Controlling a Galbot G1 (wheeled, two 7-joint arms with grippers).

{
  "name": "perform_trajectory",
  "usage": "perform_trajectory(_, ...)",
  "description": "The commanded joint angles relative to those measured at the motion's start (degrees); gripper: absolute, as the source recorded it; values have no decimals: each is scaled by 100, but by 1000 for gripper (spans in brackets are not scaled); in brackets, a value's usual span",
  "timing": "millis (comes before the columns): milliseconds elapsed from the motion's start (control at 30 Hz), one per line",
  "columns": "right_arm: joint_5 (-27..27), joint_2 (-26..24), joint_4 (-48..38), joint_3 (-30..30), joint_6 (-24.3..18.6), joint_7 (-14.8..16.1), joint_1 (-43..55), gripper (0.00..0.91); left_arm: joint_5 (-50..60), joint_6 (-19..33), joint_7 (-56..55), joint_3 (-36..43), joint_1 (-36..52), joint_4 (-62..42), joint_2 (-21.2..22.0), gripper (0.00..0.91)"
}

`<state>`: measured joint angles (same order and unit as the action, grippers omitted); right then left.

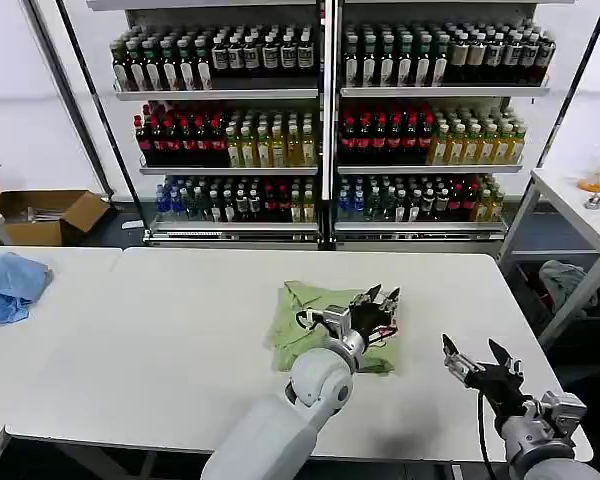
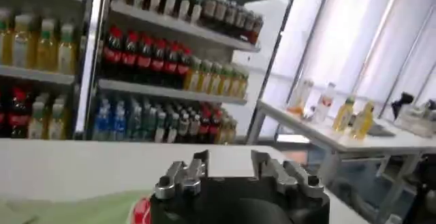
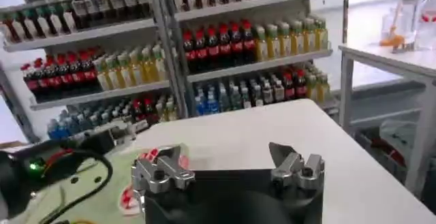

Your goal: Fold and organize the clothes.

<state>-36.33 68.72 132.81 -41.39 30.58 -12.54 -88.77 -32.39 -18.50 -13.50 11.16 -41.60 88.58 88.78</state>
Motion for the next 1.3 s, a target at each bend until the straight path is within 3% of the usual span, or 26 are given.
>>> perform_trajectory(33,558,21,-716,640,-224,-84,699,907,-4,505,91,-685,-740,1295,-821,907)
perform_trajectory(267,-48,390,-2386,1632,-167,-647,2313,907,260,883,98,-2068,-2077,2183,-2128,907)
perform_trajectory(400,-144,654,-3128,1997,-162,-747,2977,907,442,1023,90,-2545,-2676,2401,-2256,907)
perform_trajectory(600,-415,952,-4055,2218,-164,-820,3844,907,566,1073,86,-2952,-3373,2690,-1987,907)
perform_trajectory(667,-513,1008,-4295,2247,-162,-860,4032,776,571,1084,89,-2999,-3478,2728,-1902,907)
perform_trajectory(733,-579,1048,-4515,2265,-152,-892,4165,181,609,1100,89,-2999,-3522,2720,-1877,907)
perform_trajectory(800,-672,1086,-4762,2267,-129,-957,4274,0,641,1114,89,-2995,-3539,2703,-1849,907)
perform_trajectory(933,-834,1151,-5036,2269,-126,-998,4435,0,646,1115,87,-3015,-3551,2724,-1800,907)
perform_trajectory(1300,-652,1141,-5555,2284,-177,-843,4768,0,651,1127,87,-3038,-3596,2667,-1768,907)
